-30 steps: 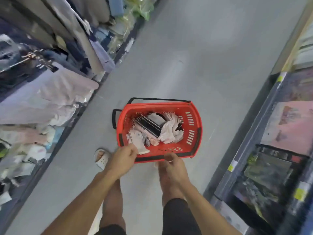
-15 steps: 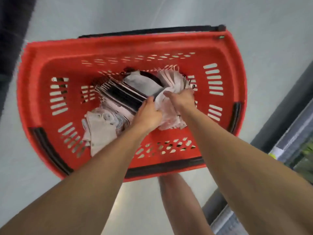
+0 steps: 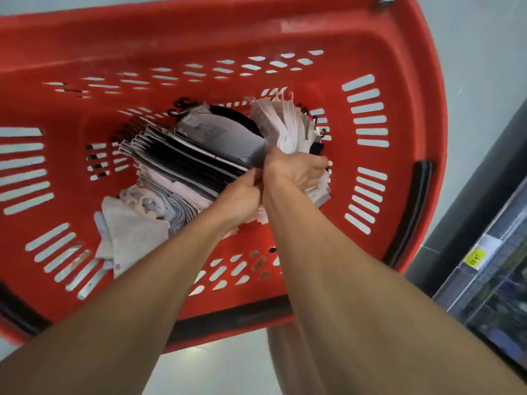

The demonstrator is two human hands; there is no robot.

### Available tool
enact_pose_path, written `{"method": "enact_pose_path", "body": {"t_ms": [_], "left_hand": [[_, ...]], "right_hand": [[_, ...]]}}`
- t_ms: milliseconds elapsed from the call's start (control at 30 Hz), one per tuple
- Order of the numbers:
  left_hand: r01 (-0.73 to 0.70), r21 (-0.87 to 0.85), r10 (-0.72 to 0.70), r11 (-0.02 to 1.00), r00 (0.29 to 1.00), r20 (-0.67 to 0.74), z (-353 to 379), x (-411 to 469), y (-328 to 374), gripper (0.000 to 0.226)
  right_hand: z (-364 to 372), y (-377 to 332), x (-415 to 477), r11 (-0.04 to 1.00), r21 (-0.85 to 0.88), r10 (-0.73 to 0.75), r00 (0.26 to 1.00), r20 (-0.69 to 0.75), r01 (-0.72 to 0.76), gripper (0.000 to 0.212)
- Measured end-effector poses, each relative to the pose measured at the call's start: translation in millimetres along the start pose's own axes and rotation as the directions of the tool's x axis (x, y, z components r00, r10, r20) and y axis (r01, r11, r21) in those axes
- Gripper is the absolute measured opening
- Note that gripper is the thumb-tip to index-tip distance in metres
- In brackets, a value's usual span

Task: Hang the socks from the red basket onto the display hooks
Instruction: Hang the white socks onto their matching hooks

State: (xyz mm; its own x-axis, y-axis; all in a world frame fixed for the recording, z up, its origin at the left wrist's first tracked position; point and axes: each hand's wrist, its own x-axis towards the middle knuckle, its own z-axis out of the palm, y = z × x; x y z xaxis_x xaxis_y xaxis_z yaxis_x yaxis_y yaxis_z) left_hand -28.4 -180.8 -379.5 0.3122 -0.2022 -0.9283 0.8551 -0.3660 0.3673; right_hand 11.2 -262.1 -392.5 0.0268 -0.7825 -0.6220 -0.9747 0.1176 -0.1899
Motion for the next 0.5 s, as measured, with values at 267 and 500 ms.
{"method": "enact_pose_path", "body": {"t_ms": [267,500], "left_hand": [[-0.048,0.220,0.033,0.974,0.997,0.071,-1,-10,6,0.037],[-0.030,0.068,0.030,0.997,1.000,0.004,-8,-33,9,0.041]], "right_hand": [[0,2,18,0.989,-0.132,-0.059,0.995,0.084,0.070,0.068],[-34,20,-10,0.967,-0.073,-0.243,0.970,0.031,0.245,0.066]]}}
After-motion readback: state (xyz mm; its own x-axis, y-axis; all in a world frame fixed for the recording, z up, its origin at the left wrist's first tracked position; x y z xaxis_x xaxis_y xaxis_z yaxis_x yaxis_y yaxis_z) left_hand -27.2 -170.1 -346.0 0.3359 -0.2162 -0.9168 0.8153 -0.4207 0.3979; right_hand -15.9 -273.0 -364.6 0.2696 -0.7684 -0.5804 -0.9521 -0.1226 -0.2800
